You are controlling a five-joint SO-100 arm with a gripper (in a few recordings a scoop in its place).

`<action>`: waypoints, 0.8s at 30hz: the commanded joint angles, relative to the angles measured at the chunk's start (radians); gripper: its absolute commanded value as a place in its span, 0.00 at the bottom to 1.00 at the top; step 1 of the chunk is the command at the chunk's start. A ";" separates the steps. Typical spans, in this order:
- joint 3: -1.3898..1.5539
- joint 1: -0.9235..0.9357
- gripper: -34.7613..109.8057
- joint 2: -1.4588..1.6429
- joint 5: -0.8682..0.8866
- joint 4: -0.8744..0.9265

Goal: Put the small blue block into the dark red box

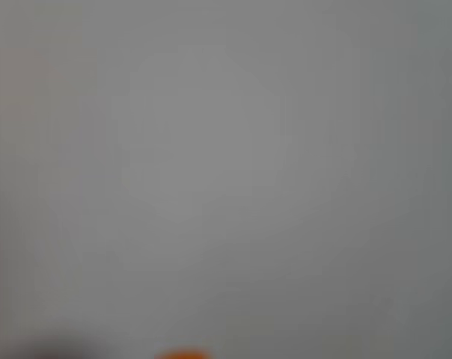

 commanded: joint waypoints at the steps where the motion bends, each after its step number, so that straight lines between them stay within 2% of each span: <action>1: 0.005 0.025 0.24 0.011 0.020 0.006; 24: 0.005 0.035 0.26 0.011 0.026 0.006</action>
